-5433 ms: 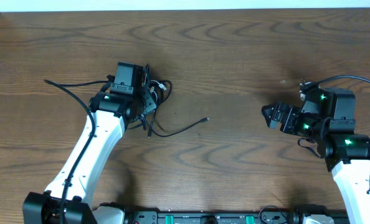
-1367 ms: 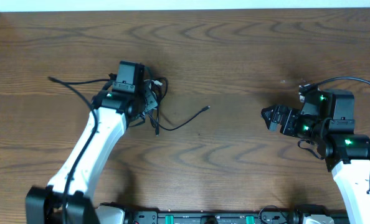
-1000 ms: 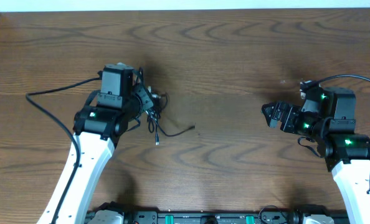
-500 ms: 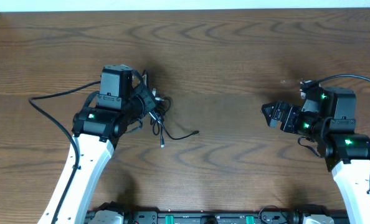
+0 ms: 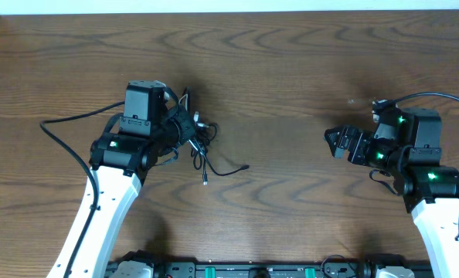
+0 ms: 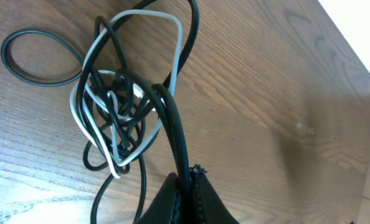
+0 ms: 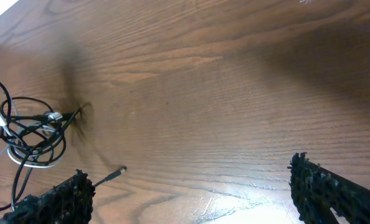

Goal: Untangle cables

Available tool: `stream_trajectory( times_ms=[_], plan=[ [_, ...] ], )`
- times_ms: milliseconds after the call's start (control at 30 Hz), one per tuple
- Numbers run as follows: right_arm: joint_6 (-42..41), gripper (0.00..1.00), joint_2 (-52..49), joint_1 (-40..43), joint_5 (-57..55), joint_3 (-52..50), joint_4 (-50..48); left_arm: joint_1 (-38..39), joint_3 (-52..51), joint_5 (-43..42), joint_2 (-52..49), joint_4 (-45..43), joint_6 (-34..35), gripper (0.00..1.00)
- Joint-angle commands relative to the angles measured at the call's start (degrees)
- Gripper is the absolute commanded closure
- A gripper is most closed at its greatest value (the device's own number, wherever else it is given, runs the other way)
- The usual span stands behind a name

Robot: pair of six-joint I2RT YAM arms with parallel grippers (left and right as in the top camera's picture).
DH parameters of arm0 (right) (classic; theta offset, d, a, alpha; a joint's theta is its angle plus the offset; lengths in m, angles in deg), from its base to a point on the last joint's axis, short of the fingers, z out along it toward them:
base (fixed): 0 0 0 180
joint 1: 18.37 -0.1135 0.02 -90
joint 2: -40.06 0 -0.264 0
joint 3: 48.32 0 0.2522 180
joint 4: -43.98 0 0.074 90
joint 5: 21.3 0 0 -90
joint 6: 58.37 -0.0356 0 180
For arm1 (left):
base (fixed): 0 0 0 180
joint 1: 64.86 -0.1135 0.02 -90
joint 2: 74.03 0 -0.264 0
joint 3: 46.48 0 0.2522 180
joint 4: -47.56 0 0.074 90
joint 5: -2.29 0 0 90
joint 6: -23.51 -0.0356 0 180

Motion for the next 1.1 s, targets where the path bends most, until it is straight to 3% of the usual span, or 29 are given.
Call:
stream_trajectory(
  times_ms=[0,600,1067],
  plan=[
    [0.46,0.01,-0.02,-0.61,0.52,1.49,0.04,0.13,1.51,-2.49,0.66,-1.03,0.55,0.92],
    [0.46,0.01,-0.02,-0.61,0.55,1.49,0.22,0.13,1.51,-7.89,0.66,-3.91,4.61,0.92],
    [0.46,0.01,-0.02,-0.61,0.55,1.49,0.24,0.07,1.51,-8.83,0.66,-6.23,13.57,0.92]
  ],
)
